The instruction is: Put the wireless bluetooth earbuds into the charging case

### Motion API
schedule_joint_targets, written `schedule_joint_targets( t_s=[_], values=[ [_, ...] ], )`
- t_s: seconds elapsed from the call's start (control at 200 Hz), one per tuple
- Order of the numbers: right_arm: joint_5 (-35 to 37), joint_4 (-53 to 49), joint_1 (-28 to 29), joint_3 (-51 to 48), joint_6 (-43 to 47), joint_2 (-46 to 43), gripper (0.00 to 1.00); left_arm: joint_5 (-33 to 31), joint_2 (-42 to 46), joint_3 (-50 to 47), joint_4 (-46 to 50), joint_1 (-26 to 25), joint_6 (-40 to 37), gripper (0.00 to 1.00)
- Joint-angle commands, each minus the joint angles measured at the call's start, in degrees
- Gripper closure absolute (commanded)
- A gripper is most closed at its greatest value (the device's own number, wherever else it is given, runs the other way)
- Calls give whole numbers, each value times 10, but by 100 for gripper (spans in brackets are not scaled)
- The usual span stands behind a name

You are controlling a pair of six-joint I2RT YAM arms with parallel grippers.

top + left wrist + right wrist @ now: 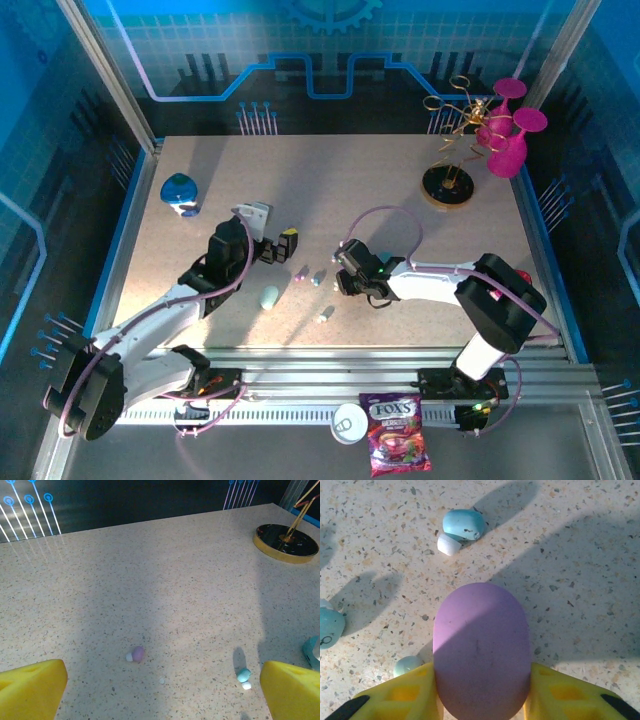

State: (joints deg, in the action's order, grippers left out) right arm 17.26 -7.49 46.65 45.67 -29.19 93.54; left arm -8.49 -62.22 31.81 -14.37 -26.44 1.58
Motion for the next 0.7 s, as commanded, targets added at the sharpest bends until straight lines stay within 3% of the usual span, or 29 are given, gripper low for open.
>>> schedule_joint_targets(
  t_s=[0.0,0.16,0.295,0.55,0.695],
  values=[
    [-17,0,-6,0,33,-28,64,11,-4,27,-4,-5,3,1],
    [-90,8,-9,-14,137,-108,65,34,4,45,31,-5,-5,1],
    [-177,-11,-32,-11,211,-177,64,94,9,77,81,-5,-25,1],
    [-355,-107,-114,43,315,-271,67,364,45,121,124,-9,-77,1],
    [-443,-179,-151,105,358,-288,67,449,64,122,114,-15,-84,1]
  ],
)
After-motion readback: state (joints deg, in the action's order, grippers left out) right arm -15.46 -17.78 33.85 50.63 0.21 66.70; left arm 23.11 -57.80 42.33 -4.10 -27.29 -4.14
